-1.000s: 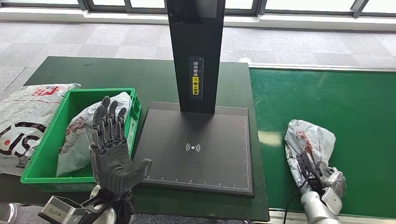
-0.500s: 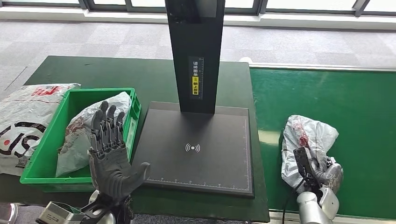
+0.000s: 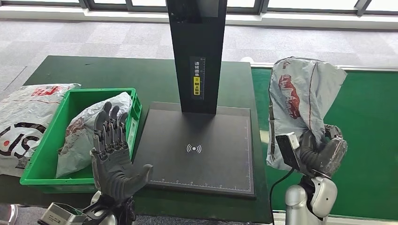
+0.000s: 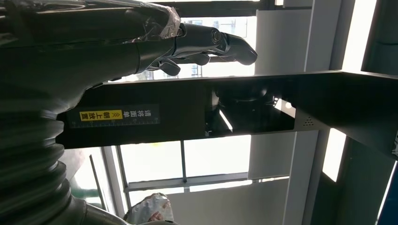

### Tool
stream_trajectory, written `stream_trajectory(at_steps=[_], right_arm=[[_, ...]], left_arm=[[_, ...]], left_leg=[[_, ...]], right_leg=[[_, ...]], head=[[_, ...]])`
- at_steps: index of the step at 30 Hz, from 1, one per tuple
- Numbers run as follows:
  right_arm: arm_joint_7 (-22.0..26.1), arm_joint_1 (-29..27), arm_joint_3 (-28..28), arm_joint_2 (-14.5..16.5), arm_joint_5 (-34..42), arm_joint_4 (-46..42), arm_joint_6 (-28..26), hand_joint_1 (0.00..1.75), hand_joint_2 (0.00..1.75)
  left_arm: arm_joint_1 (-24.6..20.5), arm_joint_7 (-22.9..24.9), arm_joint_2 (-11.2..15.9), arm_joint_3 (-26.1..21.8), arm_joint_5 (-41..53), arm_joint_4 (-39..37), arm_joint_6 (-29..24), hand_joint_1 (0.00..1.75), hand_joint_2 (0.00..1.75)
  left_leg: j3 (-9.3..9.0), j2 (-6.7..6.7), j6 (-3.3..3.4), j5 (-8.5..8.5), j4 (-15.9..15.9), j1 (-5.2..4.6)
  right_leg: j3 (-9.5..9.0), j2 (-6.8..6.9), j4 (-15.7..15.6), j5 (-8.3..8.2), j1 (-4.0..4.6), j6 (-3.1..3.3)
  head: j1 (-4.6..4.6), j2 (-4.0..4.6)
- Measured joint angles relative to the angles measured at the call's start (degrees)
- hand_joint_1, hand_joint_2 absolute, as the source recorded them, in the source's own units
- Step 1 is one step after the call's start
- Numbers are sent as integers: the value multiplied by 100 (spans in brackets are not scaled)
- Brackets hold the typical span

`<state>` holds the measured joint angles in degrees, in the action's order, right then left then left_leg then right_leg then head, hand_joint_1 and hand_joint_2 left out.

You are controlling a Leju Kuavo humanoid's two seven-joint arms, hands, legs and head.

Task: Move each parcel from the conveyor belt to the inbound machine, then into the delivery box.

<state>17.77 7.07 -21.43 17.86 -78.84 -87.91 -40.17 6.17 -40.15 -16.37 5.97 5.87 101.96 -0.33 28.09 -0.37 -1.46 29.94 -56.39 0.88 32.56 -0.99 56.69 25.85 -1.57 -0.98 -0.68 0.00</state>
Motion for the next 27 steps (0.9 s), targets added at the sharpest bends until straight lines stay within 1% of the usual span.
stream_trajectory(at_steps=[4,14,16,19,21,27], right_arm=[[22,-34,170,0,22,-232,2,175,175],[24,-54,280,-2,30,-408,4,175,175],[85,-58,291,-2,94,-410,4,175,175],[339,-97,411,-2,334,-416,4,175,175],[412,-133,646,-9,446,-393,35,175,175],[144,-251,1814,-80,509,-143,408,175,175]], left_arm=[[0,0,0,0,1,-1,0,0,175],[-1,0,0,0,1,0,0,0,175],[-1,0,0,0,0,-1,0,0,175],[-4,0,0,0,-10,-7,1,0,175],[-9,0,1,0,-38,-22,13,0,175],[-29,0,2,0,-92,-109,92,0,175]], left_leg=[[-29,-1,0,0,0,0],[-31,0,0,0,1,1],[-31,0,0,0,1,1],[-6,0,-1,0,1,1],[10,2,-1,2,2,3],[-19,4,-4,-2,2,6]], right_leg=[[1,0,0,0,1,0],[0,0,1,0,2,0],[0,0,0,0,2,0],[0,0,1,0,2,0],[2,-1,1,1,2,0],[16,-3,3,0,6,2]], head=[[0,0],[0,0],[0,0],[0,0],[0,0],[0,0]])
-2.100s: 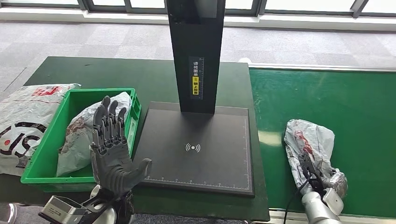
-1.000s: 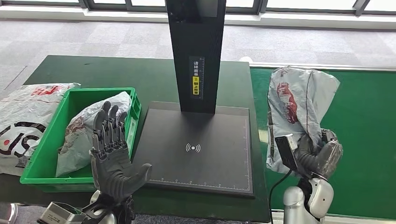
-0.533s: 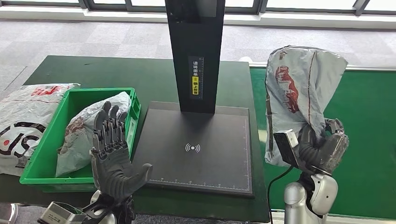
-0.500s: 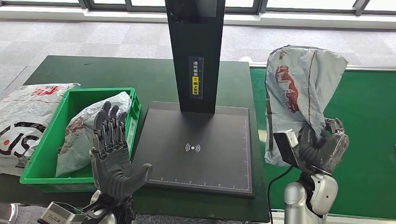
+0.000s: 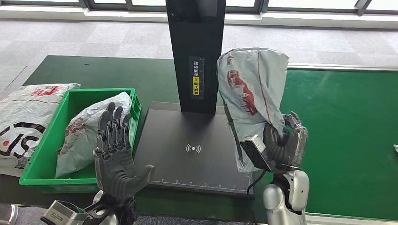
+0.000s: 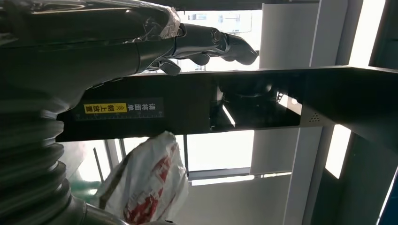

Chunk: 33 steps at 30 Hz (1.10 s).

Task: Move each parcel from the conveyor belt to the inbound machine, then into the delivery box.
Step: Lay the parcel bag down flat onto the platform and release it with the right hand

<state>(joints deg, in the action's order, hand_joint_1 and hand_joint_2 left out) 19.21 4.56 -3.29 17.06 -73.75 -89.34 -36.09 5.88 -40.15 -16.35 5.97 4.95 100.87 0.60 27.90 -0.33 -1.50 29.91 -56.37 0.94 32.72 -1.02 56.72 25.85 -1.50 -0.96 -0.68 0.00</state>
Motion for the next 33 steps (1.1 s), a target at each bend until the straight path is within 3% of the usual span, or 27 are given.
stream_trajectory(at_steps=[8,17,30,33], right_arm=[[119,-36,791,-71,389,517,148,175,175],[144,-58,946,-120,464,742,135,175,175],[101,184,950,-220,604,1721,639,174,175],[100,211,950,-236,601,1875,656,47,175]], left_arm=[[-18,0,0,2,-62,-127,19,0,175],[-20,0,1,4,-72,-154,10,0,175],[-34,0,10,20,-115,-218,1,0,175],[-42,0,12,28,-117,-245,2,0,175]], left_leg=[[-5,-1,0,0,-1,-1],[-2,-1,1,1,-1,-1],[-5,-1,0,0,-1,-1],[-5,-1,0,1,-1,-1]], right_leg=[[0,1,1,-1,-1,1],[0,1,0,-1,-1,1],[-1,1,1,-1,-1,1],[0,0,0,-1,-1,1]], head=[[1,0],[2,0],[1,0],[0,0]])
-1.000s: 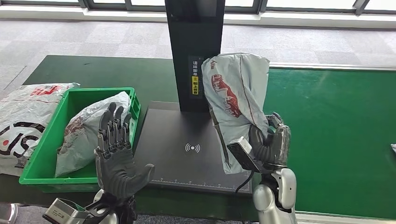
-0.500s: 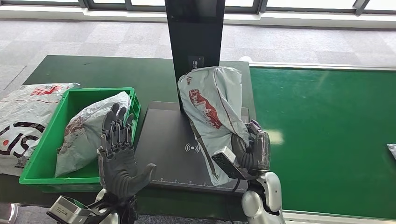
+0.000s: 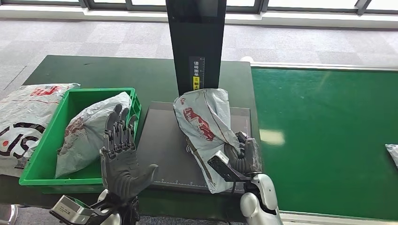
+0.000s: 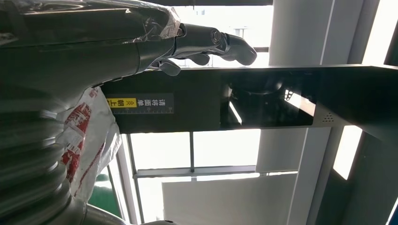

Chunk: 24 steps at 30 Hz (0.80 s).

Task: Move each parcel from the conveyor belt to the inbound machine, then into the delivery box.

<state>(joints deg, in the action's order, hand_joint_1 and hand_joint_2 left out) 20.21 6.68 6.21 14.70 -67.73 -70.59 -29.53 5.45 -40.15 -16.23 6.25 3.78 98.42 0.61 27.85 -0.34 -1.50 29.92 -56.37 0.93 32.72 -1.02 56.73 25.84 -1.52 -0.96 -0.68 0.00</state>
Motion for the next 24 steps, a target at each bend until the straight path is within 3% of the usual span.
stream_trajectory(at_steps=[1,2,21,24], right_arm=[[-2,12,0,-5,-4,45,11,4,175],[-6,22,0,-9,-9,84,24,0,175],[-33,54,0,-36,-10,327,29,0,175],[-35,56,-4,-47,45,337,1,0,44]], left_arm=[[-4,0,1,5,-1,-10,0,0,175],[-8,0,2,12,-1,-21,0,0,175],[-44,0,12,49,-15,-107,-5,0,175],[-54,0,18,58,-22,-118,-25,0,175]], left_leg=[[0,0,0,0,0,0],[0,0,0,0,0,0],[0,0,0,0,0,0],[0,0,0,0,0,0]], right_leg=[[0,0,0,0,0,0],[0,0,0,0,0,0],[0,0,0,0,0,0],[0,0,0,0,0,0]], head=[[0,0],[0,0],[0,0],[0,0]])
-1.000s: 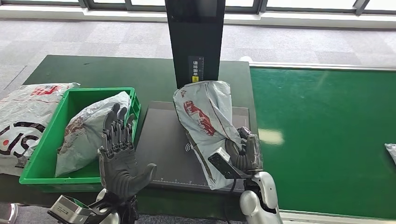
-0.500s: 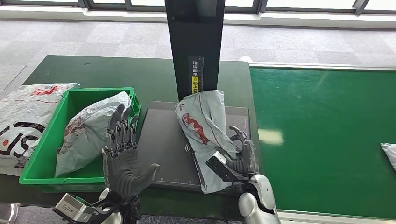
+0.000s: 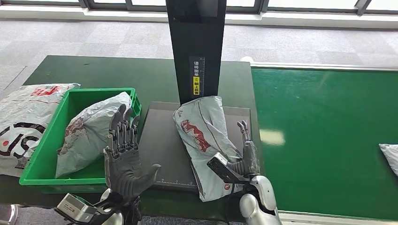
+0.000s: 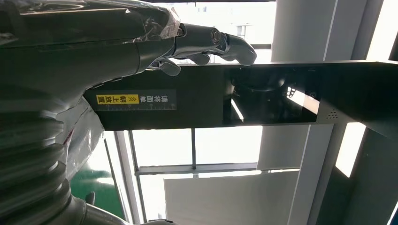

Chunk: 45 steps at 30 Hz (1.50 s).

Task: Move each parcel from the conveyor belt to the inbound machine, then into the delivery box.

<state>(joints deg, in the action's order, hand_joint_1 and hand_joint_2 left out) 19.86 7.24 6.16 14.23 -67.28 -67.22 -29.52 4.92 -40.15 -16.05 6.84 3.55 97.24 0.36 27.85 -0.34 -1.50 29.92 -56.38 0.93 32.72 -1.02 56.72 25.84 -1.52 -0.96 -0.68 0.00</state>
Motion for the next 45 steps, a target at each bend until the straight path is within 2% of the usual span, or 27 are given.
stream_trajectory(at_steps=[1,6,10,13,15,23,30,37,45], right_arm=[[7,0,-3,-4,34,1,-10,0,0],[254,-18,-9,-15,366,-36,-140,0,0],[960,-143,-24,13,853,-412,-738,0,175],[1623,-316,-121,174,973,-1022,-1029,0,175],[1848,-410,-207,248,1027,-1518,-1053,0,175],[2001,-631,-313,269,1424,-3324,-1066,0,175],[2003,-725,-313,269,1508,-4187,-1061,0,175],[2004,-780,-313,267,1556,-4693,-1057,0,175],[2004,-800,-313,267,1567,-4887,-1054,0,175]], left_arm=[[-6,0,2,7,-4,-8,-11,0,175],[-49,0,5,31,-10,-85,-80,0,175],[-186,32,7,73,129,-388,-225,0,175],[-452,94,8,86,394,-951,-476,0,175],[-706,189,4,86,629,-1408,-737,0,175],[-2037,683,-177,84,1714,-3489,-1816,0,175],[-2826,1219,-322,84,2464,-4994,-2239,0,175],[-3315,1656,-433,105,2990,-6108,-2419,0,175],[-3482,1715,-467,130,3069,-6568,-2440,0,175]], left_leg=[[0,0,0,0,0,0],[-2,0,0,0,0,0],[-4,-2,0,0,-1,-1],[-7,0,0,0,-1,-2],[-7,-3,1,-1,-2,-3],[-6,-6,2,-2,-7,-5],[-1,-6,2,-2,-7,-5],[2,-5,2,-2,-7,-5],[2,-5,2,-2,-7,-4]], right_leg=[[0,0,0,0,0,0],[1,0,0,0,0,0],[1,1,0,0,0,0],[2,0,0,-1,0,-1],[1,3,0,-2,-1,-2],[-7,6,0,-9,-5,-8],[-3,5,0,-8,-4,-7],[-3,5,0,-9,-5,-8],[-3,4,0,-8,-4,-7]], head=[[0,0],[0,0],[1,0],[1,0],[0,0],[1,0],[1,0],[1,0],[0,0]])
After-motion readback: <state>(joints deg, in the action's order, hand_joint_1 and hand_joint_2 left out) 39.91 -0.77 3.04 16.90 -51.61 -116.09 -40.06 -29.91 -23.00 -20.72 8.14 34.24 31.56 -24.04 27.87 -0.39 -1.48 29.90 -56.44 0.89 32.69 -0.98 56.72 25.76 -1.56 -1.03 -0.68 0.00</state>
